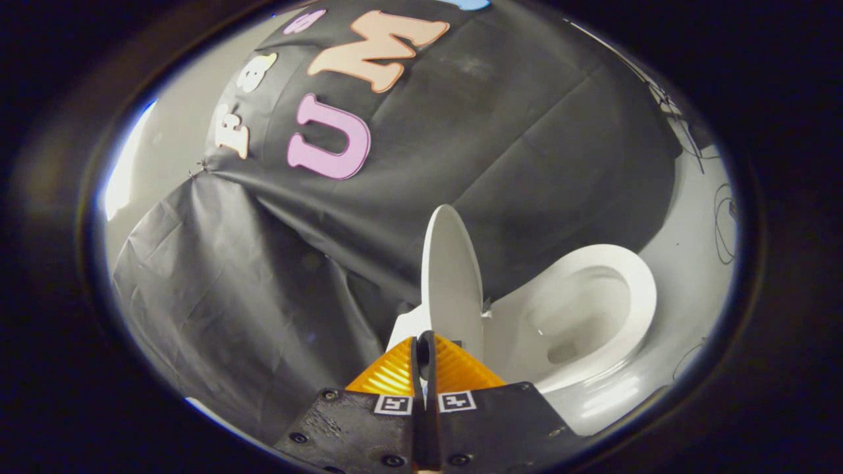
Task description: Open the toilet lid.
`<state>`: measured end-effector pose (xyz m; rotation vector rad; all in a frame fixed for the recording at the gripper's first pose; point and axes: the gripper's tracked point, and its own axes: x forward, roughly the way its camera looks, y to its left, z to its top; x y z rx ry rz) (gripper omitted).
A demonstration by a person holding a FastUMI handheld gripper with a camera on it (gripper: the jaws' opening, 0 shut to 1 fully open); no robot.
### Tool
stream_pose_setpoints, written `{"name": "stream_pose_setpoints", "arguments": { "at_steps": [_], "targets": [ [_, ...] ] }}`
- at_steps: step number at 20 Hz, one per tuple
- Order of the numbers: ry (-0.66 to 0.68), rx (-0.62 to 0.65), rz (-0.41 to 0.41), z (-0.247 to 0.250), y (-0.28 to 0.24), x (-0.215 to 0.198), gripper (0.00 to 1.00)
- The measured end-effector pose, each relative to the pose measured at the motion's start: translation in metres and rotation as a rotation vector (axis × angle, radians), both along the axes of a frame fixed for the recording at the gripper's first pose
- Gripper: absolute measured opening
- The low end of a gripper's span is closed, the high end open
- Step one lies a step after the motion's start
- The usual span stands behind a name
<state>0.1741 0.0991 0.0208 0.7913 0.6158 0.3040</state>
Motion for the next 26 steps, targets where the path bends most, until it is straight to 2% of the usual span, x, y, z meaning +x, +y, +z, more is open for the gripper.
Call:
{"name": "stream_pose_setpoints", "arguments": {
  "at_steps": [11, 26],
  "targets": [
    [-0.033, -0.168, 0.11, 0.032, 0.115, 0.015, 0.0],
    [-0.035, -0.154, 0.269, 0.022, 0.24, 0.034, 0.0]
  ]
}}
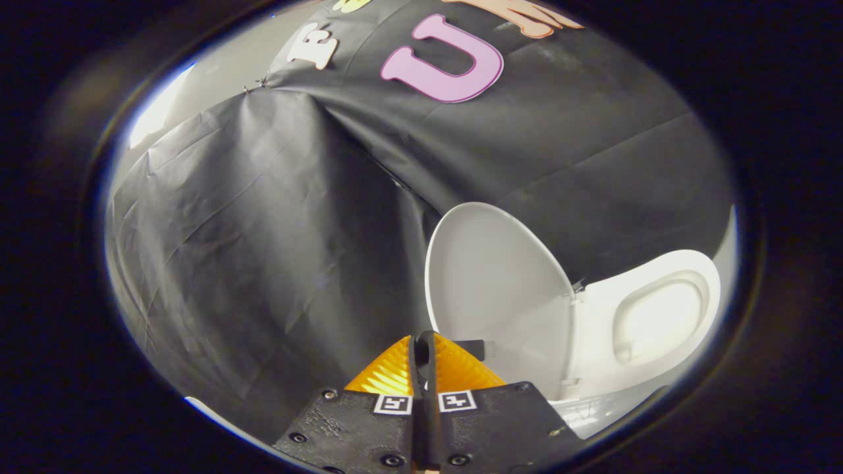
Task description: Open the toilet lid.
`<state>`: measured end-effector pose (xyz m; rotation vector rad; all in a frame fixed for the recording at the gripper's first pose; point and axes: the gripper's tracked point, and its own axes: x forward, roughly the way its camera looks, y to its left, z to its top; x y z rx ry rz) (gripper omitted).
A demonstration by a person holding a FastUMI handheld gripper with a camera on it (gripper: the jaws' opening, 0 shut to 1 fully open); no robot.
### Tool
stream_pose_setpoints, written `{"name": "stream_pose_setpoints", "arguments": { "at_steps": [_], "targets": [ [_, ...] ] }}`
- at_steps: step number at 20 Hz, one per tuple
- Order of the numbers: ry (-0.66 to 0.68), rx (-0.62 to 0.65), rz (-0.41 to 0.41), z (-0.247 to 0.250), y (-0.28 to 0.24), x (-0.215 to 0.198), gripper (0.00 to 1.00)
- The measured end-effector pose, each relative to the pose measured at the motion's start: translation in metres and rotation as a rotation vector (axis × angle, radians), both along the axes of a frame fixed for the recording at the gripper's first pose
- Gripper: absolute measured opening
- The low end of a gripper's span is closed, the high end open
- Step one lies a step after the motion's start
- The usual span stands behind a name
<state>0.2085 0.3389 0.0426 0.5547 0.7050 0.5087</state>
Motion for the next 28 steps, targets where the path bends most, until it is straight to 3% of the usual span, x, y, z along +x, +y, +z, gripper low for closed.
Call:
{"name": "stream_pose_setpoints", "arguments": {
  "at_steps": [11, 22, 28],
  "targets": [
    [0.019, -0.003, 0.042, -0.013, 0.051, 0.009, 0.0],
    [0.003, -0.016, 0.021, -0.004, 0.047, 0.003, 0.01],
    [0.057, 0.106, 0.031, -0.006, 0.06, 0.0, 0.17]
  ]
}}
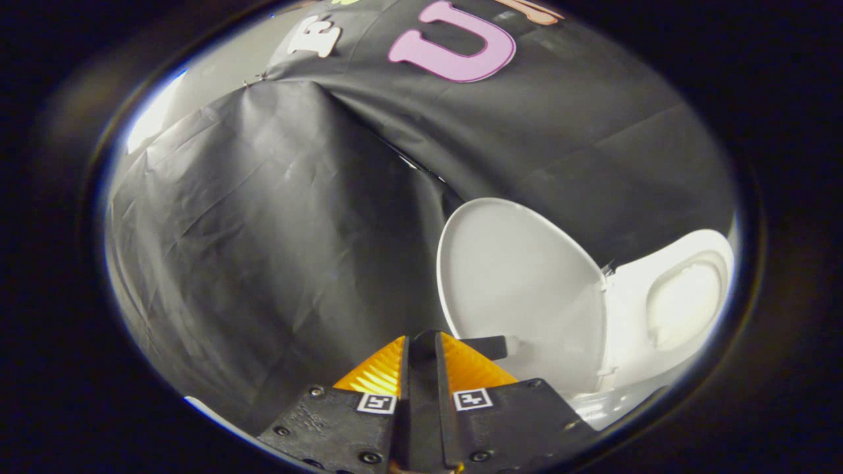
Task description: Open the toilet lid.
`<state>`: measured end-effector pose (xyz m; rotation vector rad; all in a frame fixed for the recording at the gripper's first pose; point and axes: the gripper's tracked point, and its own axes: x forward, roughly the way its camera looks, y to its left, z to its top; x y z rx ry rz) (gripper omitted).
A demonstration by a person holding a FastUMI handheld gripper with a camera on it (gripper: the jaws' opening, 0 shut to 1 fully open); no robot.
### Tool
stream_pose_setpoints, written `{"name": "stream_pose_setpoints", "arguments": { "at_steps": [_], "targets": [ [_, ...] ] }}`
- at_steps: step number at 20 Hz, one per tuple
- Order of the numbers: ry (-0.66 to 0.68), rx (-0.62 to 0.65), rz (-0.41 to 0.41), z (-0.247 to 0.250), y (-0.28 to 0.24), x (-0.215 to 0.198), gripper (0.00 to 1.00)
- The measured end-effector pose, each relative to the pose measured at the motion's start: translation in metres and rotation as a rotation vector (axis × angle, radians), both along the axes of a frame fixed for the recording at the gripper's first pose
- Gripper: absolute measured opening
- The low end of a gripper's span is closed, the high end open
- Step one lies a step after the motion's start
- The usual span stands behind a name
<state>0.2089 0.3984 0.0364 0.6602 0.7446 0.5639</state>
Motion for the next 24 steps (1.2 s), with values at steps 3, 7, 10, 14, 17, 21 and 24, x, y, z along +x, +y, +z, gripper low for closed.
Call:
{"name": "stream_pose_setpoints", "arguments": {
  "at_steps": [3, 7, 10, 14, 17, 21, 24],
  "targets": [
    [0.047, 0.075, -0.012, -0.001, 0.001, 0.0, 0.14],
    [0.021, 0.043, -0.057, -0.003, -0.022, 0.004, 0.13],
    [-0.027, 0.008, -0.1, 0.005, -0.047, 0.008, 0.13],
    [-0.135, -0.073, -0.199, 0.026, -0.107, 0.015, 0.13],
    [-0.209, -0.138, -0.282, 0.047, -0.156, 0.018, 0.13],
    [-0.305, -0.227, -0.407, 0.068, -0.225, 0.022, 0.13],
    [-0.35, -0.265, -0.49, 0.083, -0.274, 0.017, 0.12]
  ]
}}
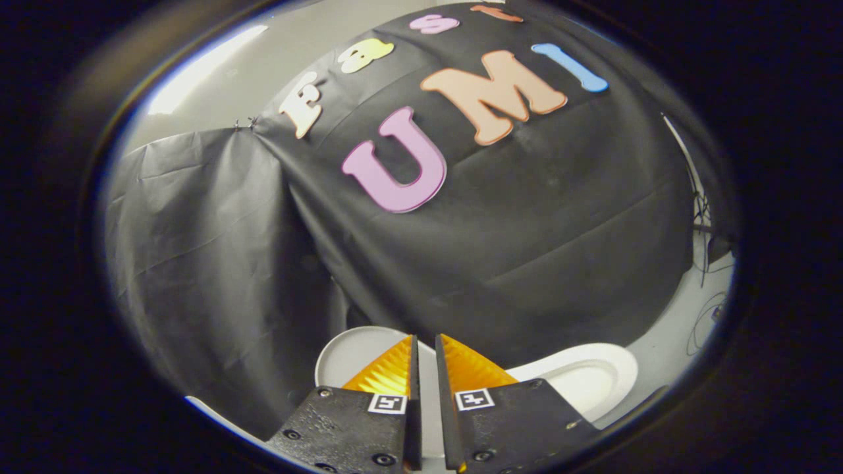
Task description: Open the toilet lid.
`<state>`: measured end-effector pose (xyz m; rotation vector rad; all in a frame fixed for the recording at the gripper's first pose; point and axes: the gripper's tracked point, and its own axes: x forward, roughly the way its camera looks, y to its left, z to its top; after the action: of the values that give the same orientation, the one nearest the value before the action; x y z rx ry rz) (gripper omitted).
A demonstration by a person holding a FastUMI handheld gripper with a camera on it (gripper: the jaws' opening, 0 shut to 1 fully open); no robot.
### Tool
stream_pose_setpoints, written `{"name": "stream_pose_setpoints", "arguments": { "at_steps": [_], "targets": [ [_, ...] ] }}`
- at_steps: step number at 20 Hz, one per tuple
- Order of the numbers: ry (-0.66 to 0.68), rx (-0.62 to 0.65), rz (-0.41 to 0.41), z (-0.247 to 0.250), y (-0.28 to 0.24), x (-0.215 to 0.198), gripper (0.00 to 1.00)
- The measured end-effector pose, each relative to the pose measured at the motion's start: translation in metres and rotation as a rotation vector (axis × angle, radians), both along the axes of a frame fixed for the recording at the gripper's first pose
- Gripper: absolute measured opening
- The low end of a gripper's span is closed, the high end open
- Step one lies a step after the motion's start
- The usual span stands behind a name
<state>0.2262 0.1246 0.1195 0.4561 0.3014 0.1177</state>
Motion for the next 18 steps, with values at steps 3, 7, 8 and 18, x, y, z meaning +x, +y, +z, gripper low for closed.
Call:
{"name": "stream_pose_setpoints", "arguments": {
  "at_steps": [3, 7, 8, 18],
  "targets": [
    [-0.052, -0.033, -0.061, 0.018, -0.042, -0.01, 0.13],
    [-0.108, -0.138, -0.113, 0.027, -0.092, -0.032, 0.13],
    [-0.115, -0.166, -0.121, 0.028, -0.103, -0.04, 0.13],
    [-0.21, -0.29, -0.176, 0.047, -0.156, -0.121, 0.13]
  ]
}}
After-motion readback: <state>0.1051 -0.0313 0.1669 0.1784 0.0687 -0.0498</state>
